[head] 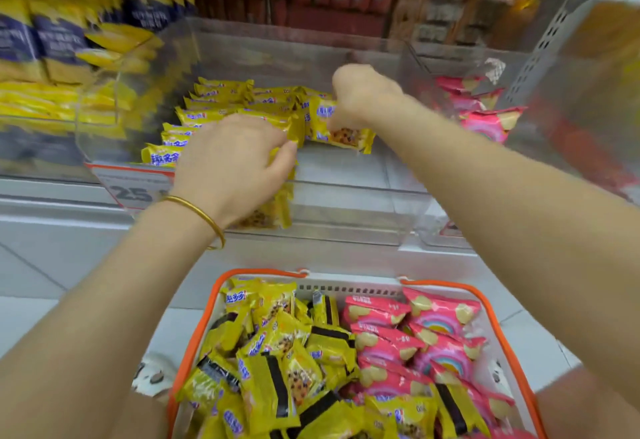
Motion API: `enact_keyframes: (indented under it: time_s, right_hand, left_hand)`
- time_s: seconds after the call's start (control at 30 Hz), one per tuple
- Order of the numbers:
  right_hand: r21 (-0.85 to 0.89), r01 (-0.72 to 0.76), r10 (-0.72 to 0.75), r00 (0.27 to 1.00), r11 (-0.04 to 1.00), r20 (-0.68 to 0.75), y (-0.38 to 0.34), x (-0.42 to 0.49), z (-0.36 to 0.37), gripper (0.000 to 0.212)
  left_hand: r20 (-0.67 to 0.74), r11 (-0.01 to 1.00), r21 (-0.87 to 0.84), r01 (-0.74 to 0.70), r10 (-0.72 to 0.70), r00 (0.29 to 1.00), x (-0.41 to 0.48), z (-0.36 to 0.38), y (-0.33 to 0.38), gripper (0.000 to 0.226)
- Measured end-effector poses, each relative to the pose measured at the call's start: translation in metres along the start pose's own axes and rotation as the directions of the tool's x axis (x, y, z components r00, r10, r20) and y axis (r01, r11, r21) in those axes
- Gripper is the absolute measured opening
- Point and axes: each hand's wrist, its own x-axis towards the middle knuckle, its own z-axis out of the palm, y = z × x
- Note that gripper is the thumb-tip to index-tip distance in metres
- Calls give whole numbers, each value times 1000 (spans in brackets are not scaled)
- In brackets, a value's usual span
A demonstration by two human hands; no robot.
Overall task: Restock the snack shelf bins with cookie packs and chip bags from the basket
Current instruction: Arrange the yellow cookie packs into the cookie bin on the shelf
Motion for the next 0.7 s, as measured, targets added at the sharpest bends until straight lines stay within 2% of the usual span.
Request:
enact_keyframes:
  time_s: [0.03,0.1,0.17,0.3,0.4,0.53,0.7]
  right_hand:
    - [-28,-19,19,1000,999,-12,-2,9,12,11]
    - [-92,-43,36,997,995,-72,-6,22,29,26]
    - [-169,-52,33,993,984,-110,-9,30,41,31]
    - [-226,-37,11,993,973,-115,-11,45,54,34]
    - [-246,24,-57,990,969,-128,-14,47,59,30]
    - [-209,113,-137,985,971,-102,-19,47,62,32]
    - [-133,19,-38,990,991,-138,-6,47,59,38]
  left_hand:
    - [-14,1000,2,-10,10,1000,-1,1,-1,64]
    - [-44,999,-3,-40,40,998,-1,4,-2,60]
    - [-80,997,-15,-73,71,994,-1,6,-4,53]
    - [-61,996,-19,-87,86,994,1,10,-4,54]
    - [-31,996,-54,-71,70,997,3,7,-2,53]
    - [-14,992,-104,-65,64,998,3,8,-2,31]
    - [-52,985,-147,-89,83,995,3,9,-5,30]
